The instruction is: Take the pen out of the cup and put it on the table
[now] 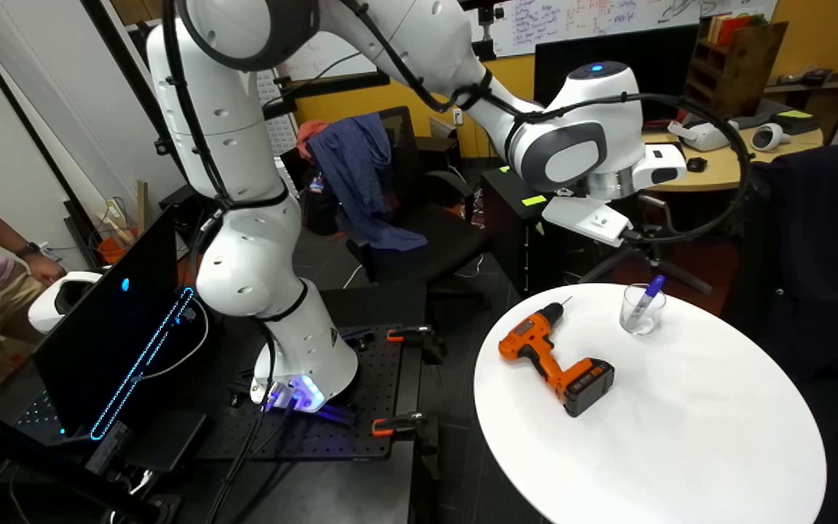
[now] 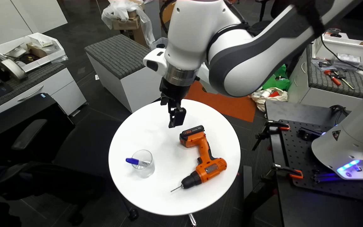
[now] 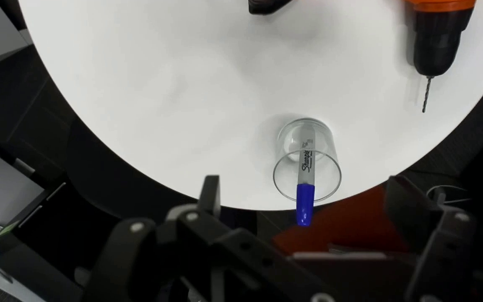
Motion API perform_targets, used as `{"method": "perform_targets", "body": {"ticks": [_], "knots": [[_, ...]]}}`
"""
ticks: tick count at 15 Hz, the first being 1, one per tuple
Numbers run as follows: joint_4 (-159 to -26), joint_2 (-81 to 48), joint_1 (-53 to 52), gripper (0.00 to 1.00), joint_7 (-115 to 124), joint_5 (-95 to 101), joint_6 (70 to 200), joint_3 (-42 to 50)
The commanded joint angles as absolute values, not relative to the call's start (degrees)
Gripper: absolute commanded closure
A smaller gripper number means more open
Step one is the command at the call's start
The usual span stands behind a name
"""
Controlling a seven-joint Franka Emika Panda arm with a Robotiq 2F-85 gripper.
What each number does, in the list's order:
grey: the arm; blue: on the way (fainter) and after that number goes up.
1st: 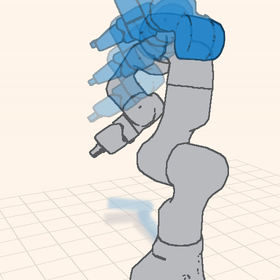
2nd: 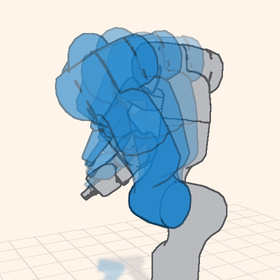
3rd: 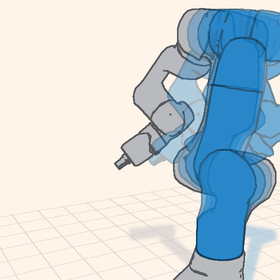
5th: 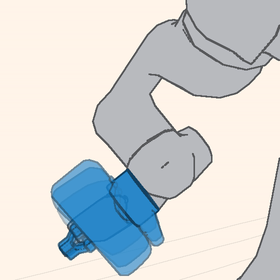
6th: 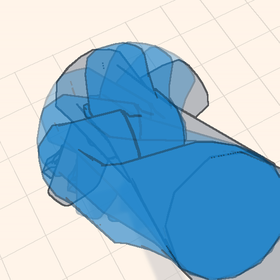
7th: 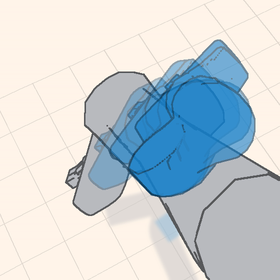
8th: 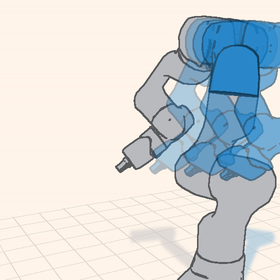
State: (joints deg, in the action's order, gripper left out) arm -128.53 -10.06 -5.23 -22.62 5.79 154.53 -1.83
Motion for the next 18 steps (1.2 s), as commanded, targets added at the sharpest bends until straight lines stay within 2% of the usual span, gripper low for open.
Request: {"method": "perform_targets", "body": {"ticks": [1,13,18], "knots": [[-123.2,-16.0,-3.0,0.00,-26.8,4.6,156.9,-4.9],[-110.2,-31.1,5.8,0.00,-38.1,-0.2,161.0,-16.9],[-105.3,-35.9,6.0,0.00,-38.9,1.2,159.3,-17.1]]}}
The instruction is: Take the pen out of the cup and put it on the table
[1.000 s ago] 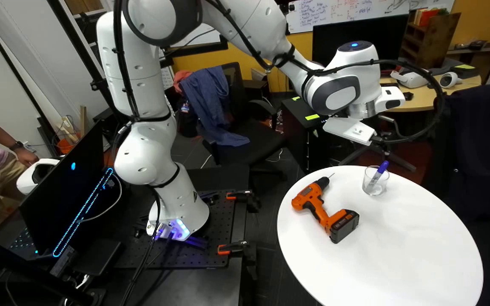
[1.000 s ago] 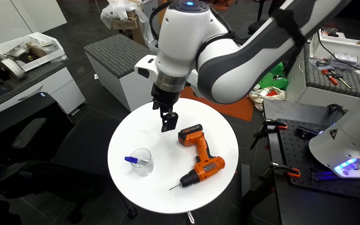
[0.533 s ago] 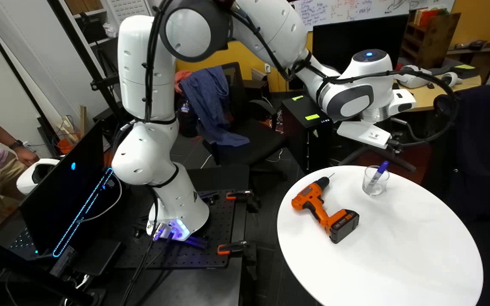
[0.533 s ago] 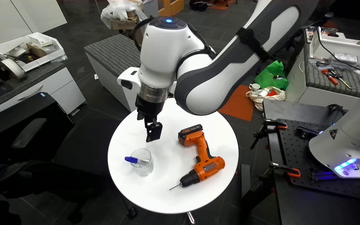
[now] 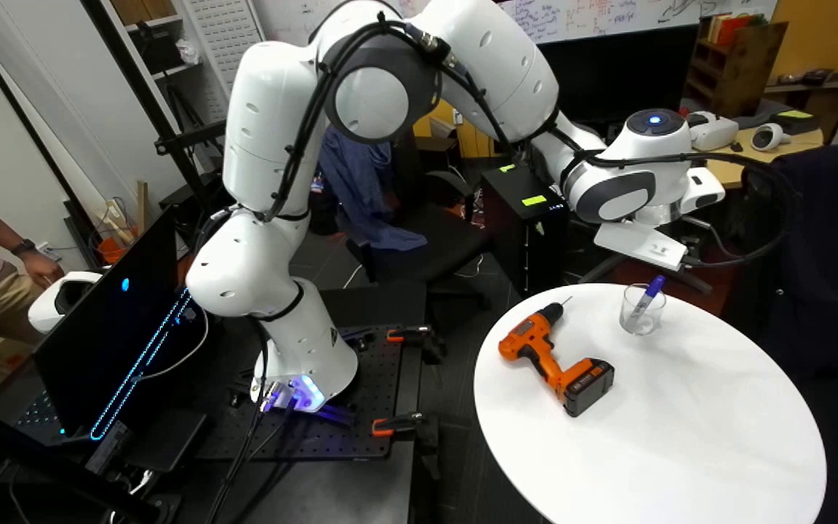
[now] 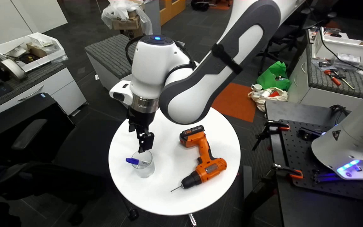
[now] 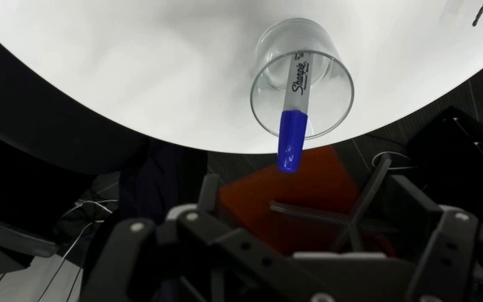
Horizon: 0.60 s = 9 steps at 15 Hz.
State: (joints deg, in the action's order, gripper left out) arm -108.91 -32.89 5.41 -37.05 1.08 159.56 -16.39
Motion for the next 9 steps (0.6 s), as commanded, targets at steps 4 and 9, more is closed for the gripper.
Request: {"method": "perform_targets", "body": {"ticks": [4,9], "knots": [[-102.6,-38.1,5.6,0.00,-38.3,2.3,158.5,-16.7],[-99.9,-41.6,5.7,0.00,-38.3,1.8,159.3,-18.0]]}}
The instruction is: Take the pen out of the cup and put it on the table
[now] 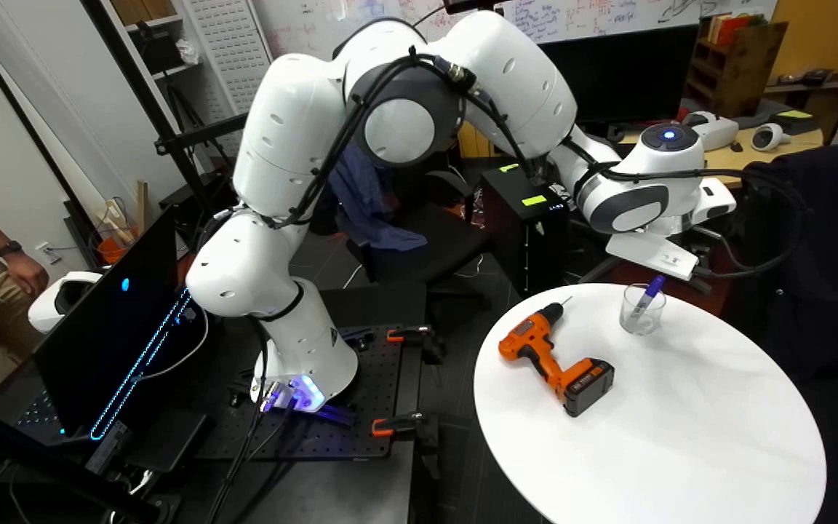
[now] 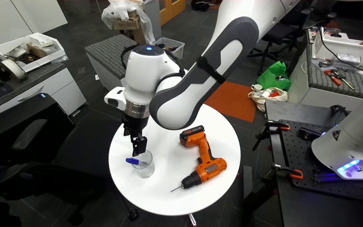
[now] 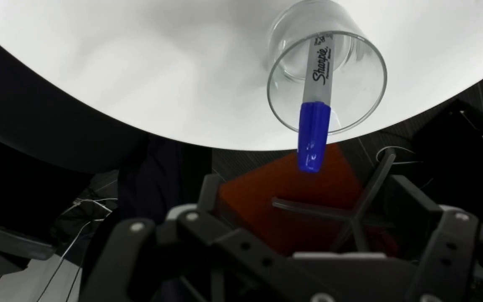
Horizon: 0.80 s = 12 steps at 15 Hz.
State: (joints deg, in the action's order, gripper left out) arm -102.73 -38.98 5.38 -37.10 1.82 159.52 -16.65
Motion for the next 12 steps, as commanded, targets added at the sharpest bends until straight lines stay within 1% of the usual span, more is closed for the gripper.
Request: {"method": "perform_targets", "body": {"ticks": [1,12], "knots": [[-99.9,-42.1,6.0,0.00,-38.6,1.6,158.9,-18.6],[-100.1,-45.0,6.0,0.00,-38.1,2.5,159.0,-18.9]]}}
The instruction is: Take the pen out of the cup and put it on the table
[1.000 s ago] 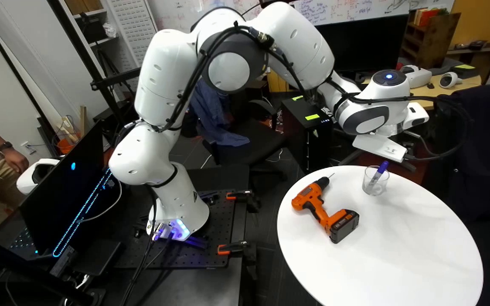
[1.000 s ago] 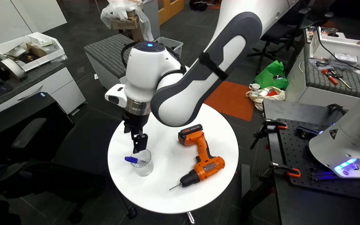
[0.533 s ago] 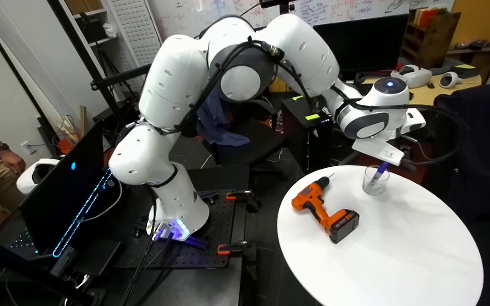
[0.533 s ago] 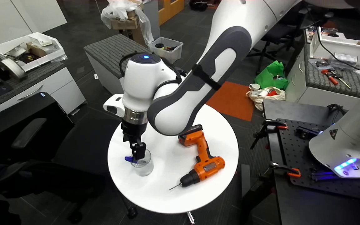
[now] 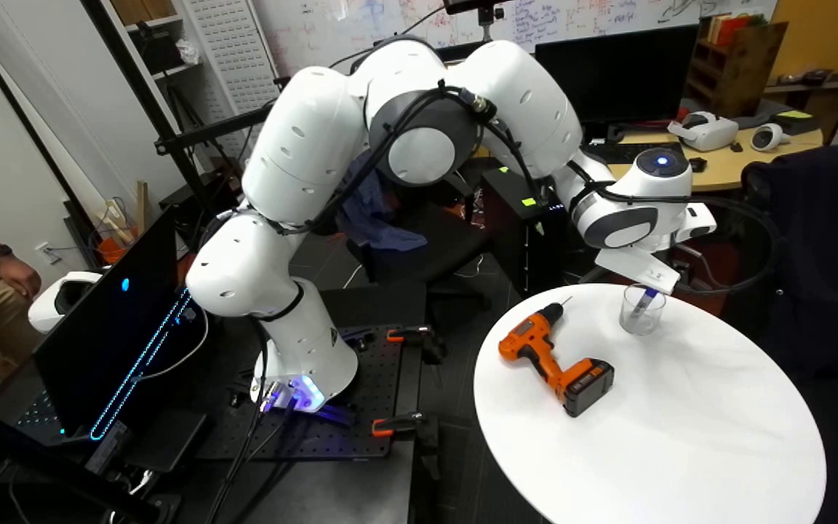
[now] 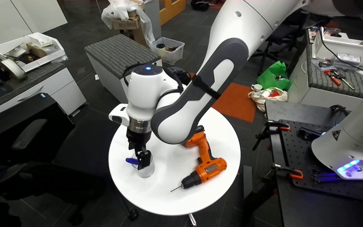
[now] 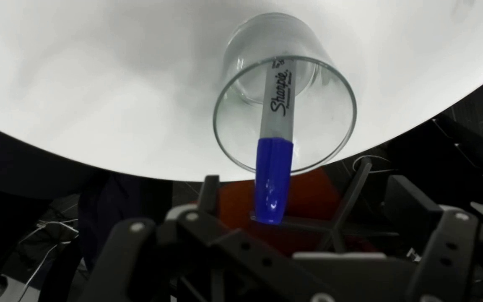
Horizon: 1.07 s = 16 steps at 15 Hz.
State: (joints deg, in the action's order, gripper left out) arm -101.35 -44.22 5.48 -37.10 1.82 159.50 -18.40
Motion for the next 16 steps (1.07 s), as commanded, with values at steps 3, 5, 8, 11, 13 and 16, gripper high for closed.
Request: {"method": "perform_targets", "body": {"ticks": [3,5,8,11,13,16], "knots": [[-99.6,-45.5,5.8,0.00,-38.2,2.7,158.8,-18.9],[-99.4,-45.7,5.6,0.00,-38.2,2.9,158.7,-18.9],[-99.0,-46.0,5.5,0.04,-38.2,3.0,158.6,-19.0],[-98.3,-46.4,5.3,0.02,-38.3,3.2,158.5,-19.1],[-97.7,-46.8,5.3,0.02,-38.3,3.3,158.4,-19.2],[-96.9,-47.3,5.3,0.06,-38.4,3.6,158.1,-19.4]]}}
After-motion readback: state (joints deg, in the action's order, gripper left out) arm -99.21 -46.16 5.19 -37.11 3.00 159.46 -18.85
